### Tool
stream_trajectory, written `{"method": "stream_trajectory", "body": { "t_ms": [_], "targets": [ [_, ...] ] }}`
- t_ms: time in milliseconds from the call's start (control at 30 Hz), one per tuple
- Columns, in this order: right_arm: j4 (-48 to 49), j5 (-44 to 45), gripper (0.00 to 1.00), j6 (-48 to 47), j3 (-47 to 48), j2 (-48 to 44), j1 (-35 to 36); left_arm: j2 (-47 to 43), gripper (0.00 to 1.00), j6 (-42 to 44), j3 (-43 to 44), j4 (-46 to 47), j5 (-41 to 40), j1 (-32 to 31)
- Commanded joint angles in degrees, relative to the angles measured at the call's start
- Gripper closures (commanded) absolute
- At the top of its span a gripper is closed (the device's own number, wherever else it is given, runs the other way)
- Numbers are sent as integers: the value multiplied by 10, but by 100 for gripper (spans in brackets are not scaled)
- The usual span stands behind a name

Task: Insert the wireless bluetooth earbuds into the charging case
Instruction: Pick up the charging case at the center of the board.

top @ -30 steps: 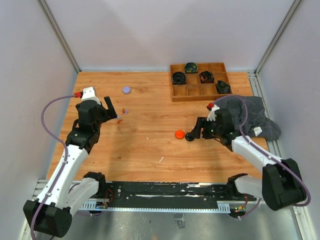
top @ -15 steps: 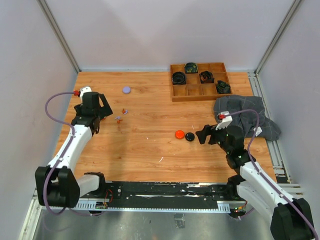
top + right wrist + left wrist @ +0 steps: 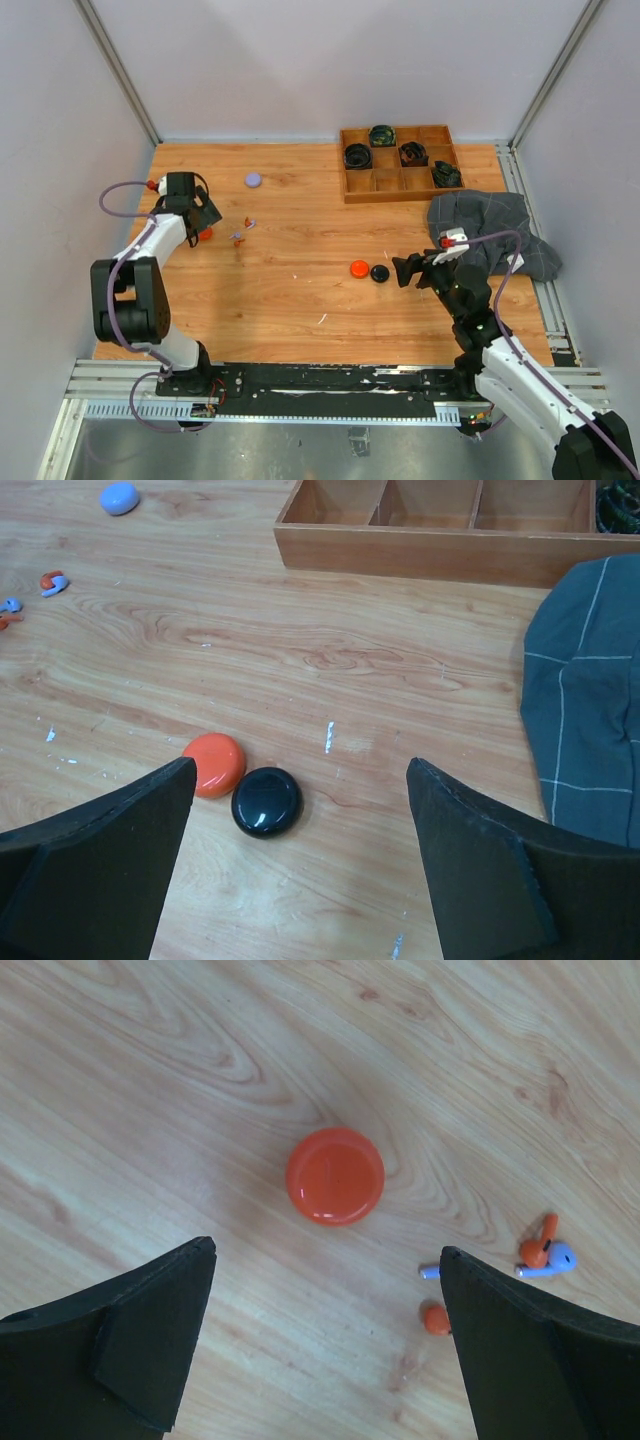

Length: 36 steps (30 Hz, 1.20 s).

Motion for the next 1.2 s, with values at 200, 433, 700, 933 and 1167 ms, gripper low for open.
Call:
{"method": "stream_trajectory", "body": {
  "t_ms": [200, 433, 700, 933, 1167],
  "targets": [
    [39, 58, 12, -34, -16, -9, 22, 130, 12, -11, 81, 23, 55, 33],
    [47, 56, 13, -41, -16, 0, 22, 179, 24, -5, 99, 19, 63, 46],
    [52, 56, 13, -37, -18, 4, 22, 207, 38, 4, 106, -1, 73, 47],
    [49, 39, 14, -38, -14, -2, 22, 187, 56, 15, 105, -31, 82, 47],
    [40, 11, 15, -40, -5, -7, 22, 114, 64, 25, 93, -51, 134, 45]
  ]
}}
